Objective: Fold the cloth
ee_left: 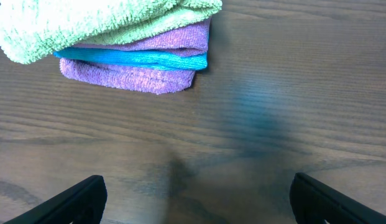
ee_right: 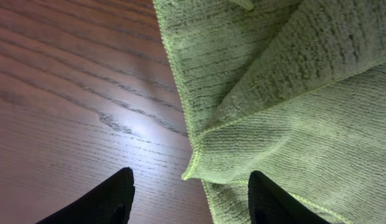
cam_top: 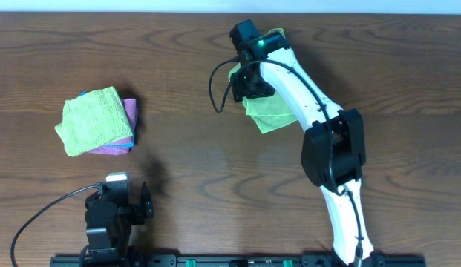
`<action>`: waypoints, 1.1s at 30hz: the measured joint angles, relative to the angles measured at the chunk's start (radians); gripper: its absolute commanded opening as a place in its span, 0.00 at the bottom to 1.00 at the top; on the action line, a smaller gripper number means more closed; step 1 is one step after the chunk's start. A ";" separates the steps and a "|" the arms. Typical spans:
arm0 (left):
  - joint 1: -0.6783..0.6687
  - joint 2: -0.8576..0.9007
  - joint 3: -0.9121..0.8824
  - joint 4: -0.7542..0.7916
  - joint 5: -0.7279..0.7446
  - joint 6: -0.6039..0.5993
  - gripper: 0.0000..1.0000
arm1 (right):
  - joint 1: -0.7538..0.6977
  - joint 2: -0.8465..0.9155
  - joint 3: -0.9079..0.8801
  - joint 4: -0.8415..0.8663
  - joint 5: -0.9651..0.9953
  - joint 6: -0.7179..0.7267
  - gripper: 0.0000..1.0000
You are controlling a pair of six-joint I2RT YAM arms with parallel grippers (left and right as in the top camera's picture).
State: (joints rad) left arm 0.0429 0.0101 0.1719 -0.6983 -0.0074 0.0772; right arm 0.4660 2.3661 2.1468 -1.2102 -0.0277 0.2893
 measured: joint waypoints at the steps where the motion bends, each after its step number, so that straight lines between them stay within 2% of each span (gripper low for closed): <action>1: 0.000 0.000 0.000 0.000 0.000 0.000 0.95 | 0.000 0.003 0.000 0.000 0.003 0.006 0.57; 10: 0.000 0.000 0.000 0.000 0.000 0.000 0.95 | 0.000 0.063 0.000 0.017 0.017 0.026 0.54; 33: 0.000 0.000 0.000 0.000 0.000 0.000 0.95 | 0.000 0.089 -0.001 0.030 0.069 0.041 0.43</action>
State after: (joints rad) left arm 0.0429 0.0101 0.1719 -0.6983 -0.0074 0.0769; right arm 0.4660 2.4554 2.1456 -1.1805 0.0414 0.3302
